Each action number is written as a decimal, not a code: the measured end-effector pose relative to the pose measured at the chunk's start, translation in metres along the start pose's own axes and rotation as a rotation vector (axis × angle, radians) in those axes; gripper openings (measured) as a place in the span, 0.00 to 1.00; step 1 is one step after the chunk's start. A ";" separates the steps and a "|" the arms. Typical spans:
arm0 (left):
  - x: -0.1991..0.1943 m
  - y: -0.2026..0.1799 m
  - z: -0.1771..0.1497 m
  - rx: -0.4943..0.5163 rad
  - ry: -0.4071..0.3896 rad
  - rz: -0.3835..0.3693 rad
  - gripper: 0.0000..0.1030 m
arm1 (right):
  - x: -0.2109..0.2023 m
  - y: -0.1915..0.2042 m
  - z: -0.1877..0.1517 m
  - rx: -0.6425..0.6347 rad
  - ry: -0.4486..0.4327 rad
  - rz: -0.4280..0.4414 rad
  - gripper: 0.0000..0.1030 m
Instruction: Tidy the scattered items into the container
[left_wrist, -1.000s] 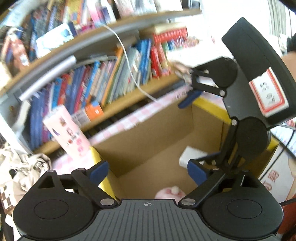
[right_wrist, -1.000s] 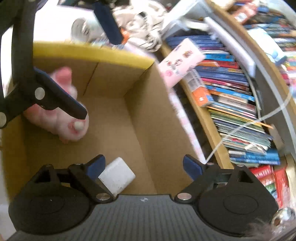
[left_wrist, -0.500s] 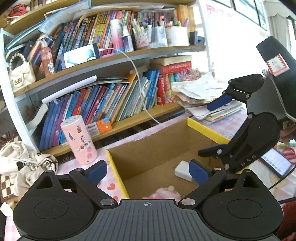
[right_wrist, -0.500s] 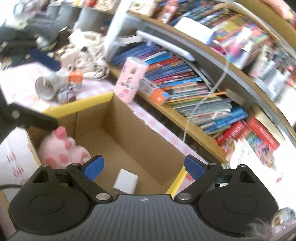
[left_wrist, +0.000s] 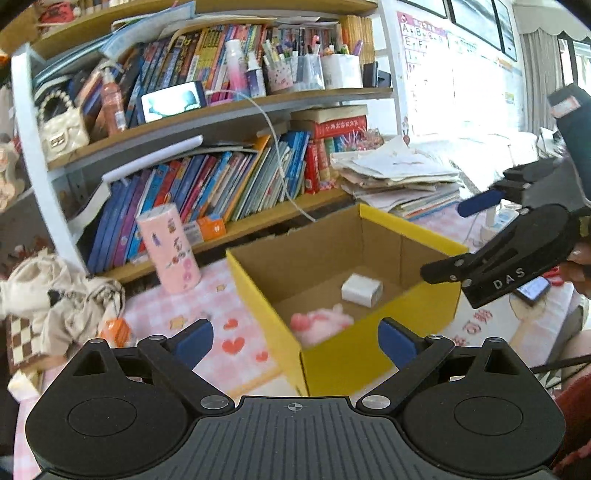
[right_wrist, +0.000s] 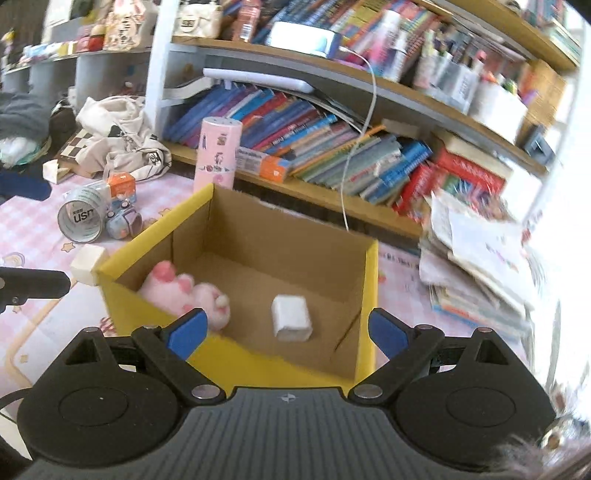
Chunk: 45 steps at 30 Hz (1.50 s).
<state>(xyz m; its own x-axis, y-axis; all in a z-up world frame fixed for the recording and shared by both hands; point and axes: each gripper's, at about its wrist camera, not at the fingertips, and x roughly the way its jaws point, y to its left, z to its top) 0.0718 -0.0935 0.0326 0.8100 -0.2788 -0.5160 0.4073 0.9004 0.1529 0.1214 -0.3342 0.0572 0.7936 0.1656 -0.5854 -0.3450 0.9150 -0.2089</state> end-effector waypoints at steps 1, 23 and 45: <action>-0.003 0.001 -0.004 -0.009 0.005 0.000 0.95 | -0.003 0.005 -0.003 0.016 0.008 -0.005 0.92; -0.055 0.040 -0.079 -0.183 0.166 0.075 0.96 | -0.027 0.114 -0.043 0.139 0.156 0.065 0.93; -0.073 0.083 -0.112 -0.262 0.235 0.165 0.98 | -0.003 0.190 -0.019 -0.059 0.175 0.205 0.93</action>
<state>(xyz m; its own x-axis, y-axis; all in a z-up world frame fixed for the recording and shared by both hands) -0.0008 0.0386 -0.0120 0.7243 -0.0666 -0.6862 0.1336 0.9900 0.0449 0.0443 -0.1680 0.0045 0.6074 0.2747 -0.7454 -0.5225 0.8449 -0.1144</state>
